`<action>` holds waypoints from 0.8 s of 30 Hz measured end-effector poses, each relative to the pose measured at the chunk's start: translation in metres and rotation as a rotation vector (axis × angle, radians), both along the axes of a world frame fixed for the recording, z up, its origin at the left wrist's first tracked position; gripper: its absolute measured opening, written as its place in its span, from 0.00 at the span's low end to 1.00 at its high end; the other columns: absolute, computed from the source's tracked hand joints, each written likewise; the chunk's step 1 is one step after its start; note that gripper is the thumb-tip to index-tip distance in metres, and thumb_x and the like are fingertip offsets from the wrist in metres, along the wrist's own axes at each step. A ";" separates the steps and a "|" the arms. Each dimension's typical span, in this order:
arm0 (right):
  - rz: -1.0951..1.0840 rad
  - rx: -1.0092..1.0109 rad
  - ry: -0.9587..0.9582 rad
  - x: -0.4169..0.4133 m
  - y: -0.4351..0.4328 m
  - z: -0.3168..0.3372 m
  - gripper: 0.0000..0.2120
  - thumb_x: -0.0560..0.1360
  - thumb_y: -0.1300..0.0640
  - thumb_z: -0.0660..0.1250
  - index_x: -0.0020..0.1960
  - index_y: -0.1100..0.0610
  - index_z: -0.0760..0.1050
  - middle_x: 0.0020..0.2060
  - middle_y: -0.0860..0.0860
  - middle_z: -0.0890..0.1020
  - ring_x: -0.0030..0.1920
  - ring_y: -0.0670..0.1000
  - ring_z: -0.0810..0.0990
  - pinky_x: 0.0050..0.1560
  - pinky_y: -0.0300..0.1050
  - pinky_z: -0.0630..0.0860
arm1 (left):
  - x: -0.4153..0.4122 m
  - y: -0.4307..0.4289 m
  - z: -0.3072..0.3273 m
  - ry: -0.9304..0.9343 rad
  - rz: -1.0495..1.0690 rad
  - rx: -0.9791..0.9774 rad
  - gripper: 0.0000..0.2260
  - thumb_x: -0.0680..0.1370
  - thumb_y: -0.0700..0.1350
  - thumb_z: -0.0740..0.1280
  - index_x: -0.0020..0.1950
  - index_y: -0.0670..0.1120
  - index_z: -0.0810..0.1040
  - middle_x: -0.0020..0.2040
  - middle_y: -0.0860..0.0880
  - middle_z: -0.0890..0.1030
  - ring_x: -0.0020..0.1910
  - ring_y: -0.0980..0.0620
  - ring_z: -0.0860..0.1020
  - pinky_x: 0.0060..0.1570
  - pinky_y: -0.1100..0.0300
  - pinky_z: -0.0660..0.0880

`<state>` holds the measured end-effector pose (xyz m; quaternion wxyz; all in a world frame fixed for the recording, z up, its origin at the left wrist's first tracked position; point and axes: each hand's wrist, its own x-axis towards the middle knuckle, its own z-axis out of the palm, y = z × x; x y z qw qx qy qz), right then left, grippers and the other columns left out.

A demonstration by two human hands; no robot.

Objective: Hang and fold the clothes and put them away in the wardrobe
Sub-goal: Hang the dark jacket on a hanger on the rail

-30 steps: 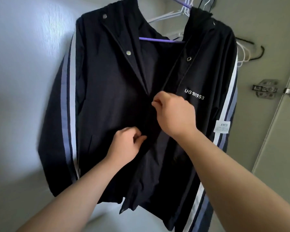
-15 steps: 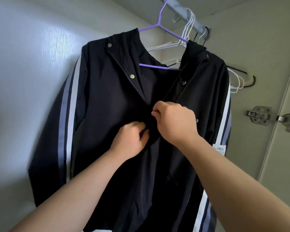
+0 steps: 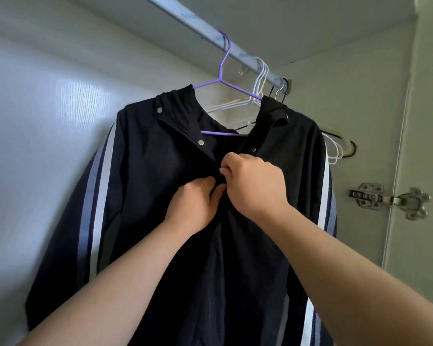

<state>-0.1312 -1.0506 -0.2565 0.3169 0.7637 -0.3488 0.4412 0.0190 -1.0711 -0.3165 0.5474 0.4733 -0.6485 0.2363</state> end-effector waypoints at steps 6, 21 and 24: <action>-0.041 -0.064 -0.074 -0.004 -0.005 0.070 0.07 0.80 0.49 0.63 0.49 0.49 0.77 0.43 0.49 0.82 0.42 0.59 0.80 0.35 0.46 0.64 | 0.003 -0.002 0.005 -0.028 0.017 -0.074 0.19 0.82 0.48 0.66 0.34 0.48 0.63 0.29 0.52 0.68 0.26 0.43 0.72 0.27 0.49 0.72; -0.167 -0.239 0.089 0.011 -0.002 0.080 0.03 0.76 0.55 0.66 0.46 0.52 0.72 0.38 0.48 0.79 0.39 0.56 0.72 0.35 0.45 0.58 | -0.002 0.004 0.044 -0.001 0.091 -0.131 0.16 0.81 0.50 0.62 0.37 0.45 0.68 0.31 0.43 0.77 0.30 0.34 0.76 0.29 0.46 0.76; -0.151 -0.251 0.039 0.014 0.002 0.094 0.01 0.74 0.56 0.66 0.43 0.51 0.75 0.37 0.48 0.79 0.47 0.56 0.71 0.44 0.48 0.59 | 0.000 0.003 0.044 0.030 0.082 -0.157 0.16 0.81 0.51 0.61 0.36 0.47 0.66 0.28 0.45 0.75 0.28 0.35 0.75 0.27 0.48 0.74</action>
